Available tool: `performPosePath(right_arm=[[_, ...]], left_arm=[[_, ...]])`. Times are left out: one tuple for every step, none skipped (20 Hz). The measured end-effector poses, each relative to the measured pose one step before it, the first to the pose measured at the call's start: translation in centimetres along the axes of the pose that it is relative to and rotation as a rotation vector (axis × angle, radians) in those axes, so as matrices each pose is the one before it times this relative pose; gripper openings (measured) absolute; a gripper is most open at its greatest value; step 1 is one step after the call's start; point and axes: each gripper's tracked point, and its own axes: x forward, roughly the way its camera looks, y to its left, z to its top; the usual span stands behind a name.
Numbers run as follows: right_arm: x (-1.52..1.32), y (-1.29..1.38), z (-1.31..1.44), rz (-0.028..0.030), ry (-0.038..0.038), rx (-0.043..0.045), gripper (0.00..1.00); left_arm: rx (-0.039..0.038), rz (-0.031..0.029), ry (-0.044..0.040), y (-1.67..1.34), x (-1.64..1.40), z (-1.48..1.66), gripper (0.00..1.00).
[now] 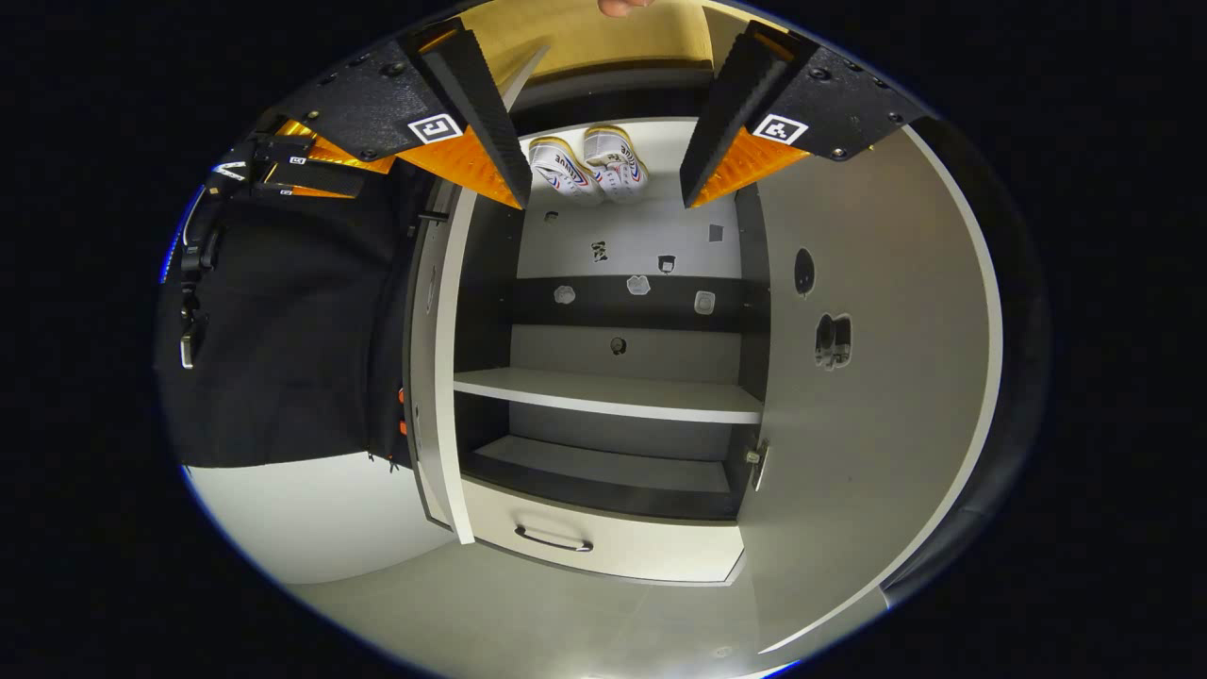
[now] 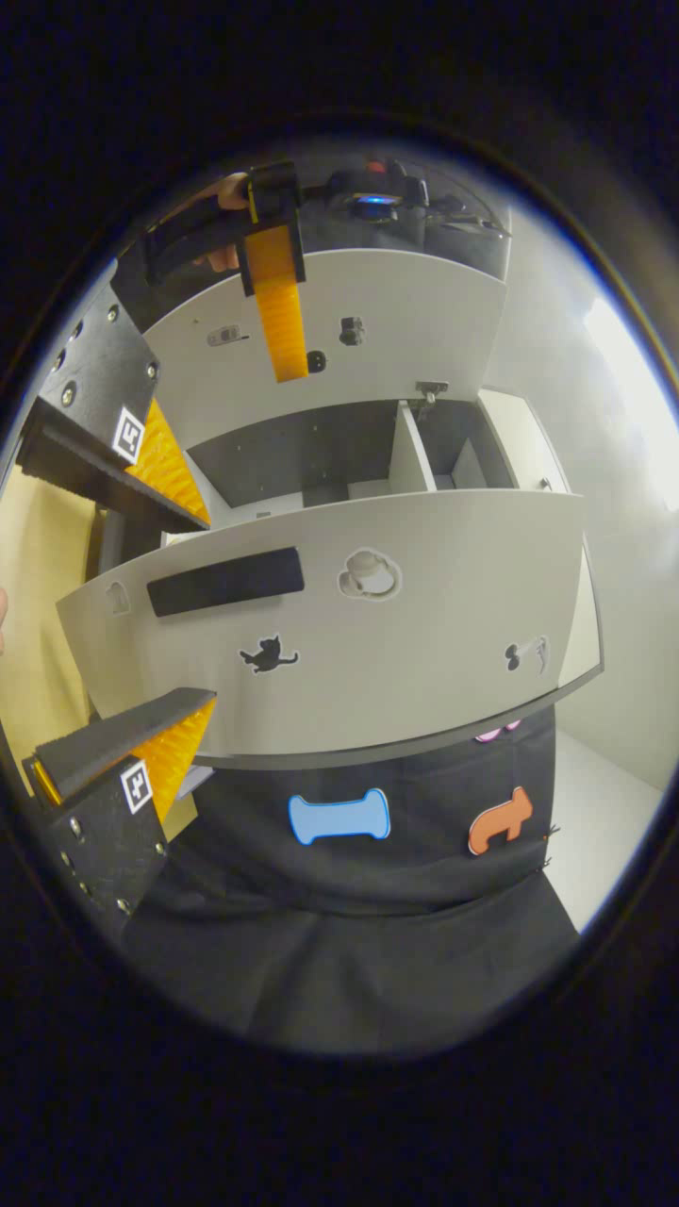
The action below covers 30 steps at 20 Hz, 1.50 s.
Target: Grab one shoe with the right hand and put it into the shoe cabinet, grab the other shoe with the left hand and put it into the shoe cabinet; then close the right door with the right hand and the left door with the left hand.
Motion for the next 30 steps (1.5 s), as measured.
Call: performPosePath(right_arm=[[-0.162,0.134,0.002,-0.0035,-0.0024,-0.00832,0.98],[-0.159,0.068,-0.035,-0.00175,-0.00095,-0.00384,0.98],[-0.078,0.142,-0.073,-0.00122,-0.00037,0.00072,0.98],[-0.006,0.052,-0.059,-0.001,-0.00055,0.00204,0.98],[-0.138,0.113,0.034,0.0003,-0.00115,0.00304,0.98],[-0.023,0.024,0.034,-0.00161,-0.00155,0.0022,0.98],[0.001,-0.077,0.106,-0.00146,-0.00298,0.00062,0.98],[-0.021,-0.024,0.054,-0.0022,-0.00292,0.00109,0.98],[-0.063,0.017,0.001,-0.00001,-0.0014,0.00176,0.98],[-0.161,-0.06,-0.032,-0.00081,-0.00076,0.00078,0.98],[-0.023,-0.02,0.026,-0.00109,-0.00155,0.00037,0.98],[0.044,0.039,-0.023,-0.0002,-0.00018,0.00022,0.98],[-0.028,-0.017,-0.095,0.00061,0.00289,0.00076,0.98],[-0.047,0.055,-0.102,0.00177,0.00112,0.00121,0.98],[-0.025,0.132,-0.108,0.00267,0.00213,0.00049,0.98],[-0.084,0.099,-0.108,0.00193,0.00278,-0.00131,0.98],[0.066,0.075,-0.08,0.00184,0.00164,-0.00314,0.98],[-0.012,0.157,-0.101,0.00277,0.00285,-0.0028,0.98],[0.022,0.029,-0.157,0.00382,0.00231,-0.00056,0.98],[0.141,0.084,-0.061,0.00445,0.00272,0.00023,0.98],[-0.001,0.05,-0.046,0.00308,0.00275,0.00019,0.98],[0.123,0.092,-0.113,0.0029,0.00109,0.00012,0.98],[0.057,0.071,-0.086,0.00433,0.00193,-0.00081,0.98],[-0.014,0.062,-0.183,0.00597,0.00357,-0.00036,0.98],[0.182,0.204,-0.262,0.00662,0.0042,0.00065,0.98],[0.139,0.192,-0.2,0.00729,0.005,0.00149,0.98],[0.16,0.044,-0.202,0.0061,0.00497,0.00151,0.98],[0.156,0.204,-0.336,0.00692,0.00626,0.00175,0.98],[0.29,0.343,-0.321,0.00739,0.0049,0.00222,0.98],[0.281,0.395,-0.359,0.00771,0.00581,0.0025,0.98]], left_arm=[[-0.00061,-0.00153,-0.00359,-0.024,-0.099,0.077,0.96],[-0.00143,-0.00173,-0.00032,0.007,-0.089,0.024,0.96],[-0.00212,-0.00347,-0.00034,-0.048,-0.035,0.027,0.96],[-0.00021,-0.00392,0.00047,-0.085,-0.058,0.022,0.96],[0.001,-0.00139,0.00083,0.012,-0.036,-0.054,0.92],[0.00174,-0.00042,-0.00168,0.068,-0.031,0.06,0.96],[0.00103,0.0011,0.00016,0.038,-0.043,-0.046,0.92],[-0.0004,0.00102,0.00125,0.076,-0.02,-0.056,0.96],[-0.00172,0.00021,0.00063,0.021,-0.053,-0.046,0.96],[-0.00184,0.00068,0.0008,0.07,-0.095,-0.052,0.96],[-0.00048,0.00149,0.00152,0.08,-0.034,-0.06,0.96],[0.00142,0.00353,0.00147,0.192,-0.034,-0.002,0.96],[0.00183,0.00397,0.00135,0.179,-0.095,-0.045,0.92],[0.00064,0.00244,-0.00129,0.105,-0.086,0.035,0.96],[-0.00105,0.0019,-0.00291,0.081,-0.037,0.106,0.96],[-0.00238,0.00372,-0.00185,0.114,-0.109,0.086,0.92],[-0.00187,0.00285,-0.0014,0.129,-0.181,-0.034,0.92],[-0.00102,0.00331,-0.00126,0.114,-0.142,0.096,0.96],[-0.00028,0.00337,-0.00188,0.098,-0.196,0.062,0.92],[-0.00033,0.00339,-0.00165,0.128,-0.196,0.1,0.96],[-0.00141,0.00297,-0.00153,0.078,-0.208,0.087,0.96],[-0.00318,0.00205,-0.00519,0.111,-0.31,0.217,0.96],[-0.00326,-0.00094,-0.0065,0.083,-0.403,0.309,0.96],[-0.00303,0.00524,-0.00557,0.231,-0.586,0.308,0.92],[-0.00284,0.00816,-0.0073,0.355,-0.641,0.314,0.92],[-0.00064,0.0123,-0.00581,0.437,-0.656,0.388,0.92],[0.00089,0.01519,-0.00315,0.585,-0.923,0.197,0.92],[0.0019,0.01476,-0.00428,0.596,-0.815,0.399,0.92],[0.00345,0.01526,-0.00632,0.548,-0.862,0.396,0.92],[0.0045,0.0183,-0.00588,0.719,-0.883,0.275,0.96]])
